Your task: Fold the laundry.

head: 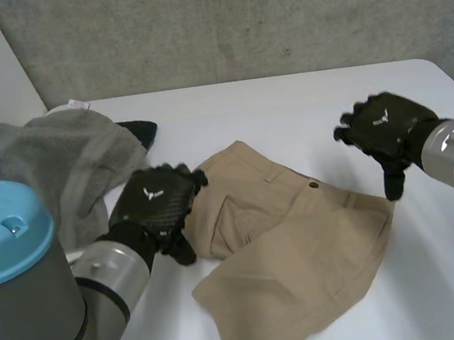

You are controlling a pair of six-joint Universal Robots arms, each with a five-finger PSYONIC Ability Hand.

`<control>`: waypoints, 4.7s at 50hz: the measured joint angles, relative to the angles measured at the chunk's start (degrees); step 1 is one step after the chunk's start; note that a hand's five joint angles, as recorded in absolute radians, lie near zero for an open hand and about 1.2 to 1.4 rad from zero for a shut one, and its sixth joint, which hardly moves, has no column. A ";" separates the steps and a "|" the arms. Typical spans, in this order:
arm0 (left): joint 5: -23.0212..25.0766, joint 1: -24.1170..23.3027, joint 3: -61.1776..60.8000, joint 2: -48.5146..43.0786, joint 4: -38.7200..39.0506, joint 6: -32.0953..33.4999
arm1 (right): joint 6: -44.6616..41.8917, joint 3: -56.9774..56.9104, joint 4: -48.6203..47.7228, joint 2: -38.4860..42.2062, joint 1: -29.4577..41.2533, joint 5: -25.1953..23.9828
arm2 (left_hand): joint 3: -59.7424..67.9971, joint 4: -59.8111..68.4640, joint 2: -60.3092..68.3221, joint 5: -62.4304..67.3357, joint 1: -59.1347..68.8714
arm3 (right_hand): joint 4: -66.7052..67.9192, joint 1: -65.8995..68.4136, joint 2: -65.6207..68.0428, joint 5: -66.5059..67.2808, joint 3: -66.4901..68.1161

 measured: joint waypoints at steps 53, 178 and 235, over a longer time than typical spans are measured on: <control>-3.10 -13.93 3.36 -17.62 -2.67 -9.18 | 3.26 8.20 -5.74 10.71 -6.34 -12.19 | -4.80 -4.65 -4.31 -5.43 -3.50 | 54.48 40.44 54.01 52.17 55.26; -2.44 0.27 18.90 -16.57 6.49 16.33 | 30.66 13.53 -15.85 7.59 -0.27 1.85 | 48.39 49.08 48.48 45.86 45.33 | 12.51 12.28 13.74 11.98 13.97; 0.91 -0.05 12.02 -15.14 -8.49 21.62 | -4.18 4.91 5.46 2.23 2.05 8.27 | 48.39 49.11 48.49 45.86 45.33 | 54.68 44.52 54.59 52.84 55.57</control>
